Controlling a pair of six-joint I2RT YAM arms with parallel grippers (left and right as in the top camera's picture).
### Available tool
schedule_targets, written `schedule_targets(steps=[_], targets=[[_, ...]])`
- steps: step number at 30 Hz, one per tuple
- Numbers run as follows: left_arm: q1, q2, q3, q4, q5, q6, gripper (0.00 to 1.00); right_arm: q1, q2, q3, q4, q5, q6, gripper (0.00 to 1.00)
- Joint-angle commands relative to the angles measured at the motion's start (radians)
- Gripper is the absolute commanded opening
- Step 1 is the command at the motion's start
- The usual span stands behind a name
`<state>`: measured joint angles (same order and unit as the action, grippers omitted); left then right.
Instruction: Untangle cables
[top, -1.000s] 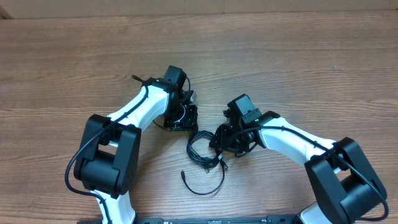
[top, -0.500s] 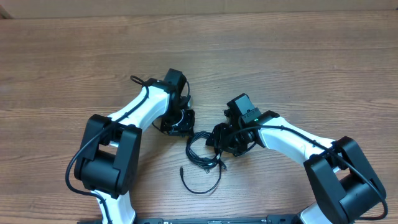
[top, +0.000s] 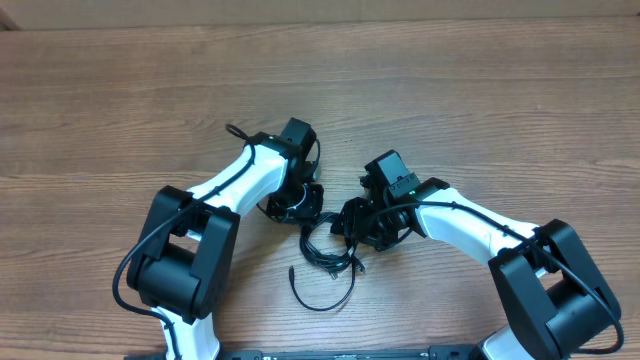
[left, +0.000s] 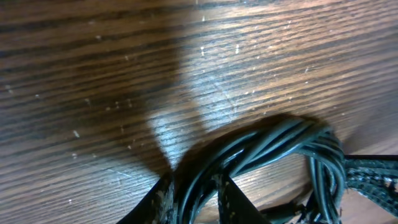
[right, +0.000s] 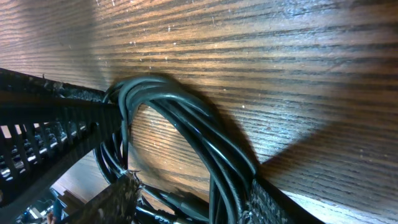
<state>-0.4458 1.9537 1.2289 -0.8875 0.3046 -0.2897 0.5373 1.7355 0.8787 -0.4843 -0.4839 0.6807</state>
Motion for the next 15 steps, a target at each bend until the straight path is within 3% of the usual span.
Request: schedule_targets(steps=[1, 15], targets=[[-0.037, 0.015, -0.017, 0.003, -0.027, -0.042, 0.26, 0.006, 0.031, -0.010, -0.010, 0.025, 0.004, 0.57], [-0.039, 0.015, -0.017, 0.007, -0.072, -0.116, 0.30, 0.006, 0.031, -0.010, -0.010, 0.025, 0.004, 0.57]])
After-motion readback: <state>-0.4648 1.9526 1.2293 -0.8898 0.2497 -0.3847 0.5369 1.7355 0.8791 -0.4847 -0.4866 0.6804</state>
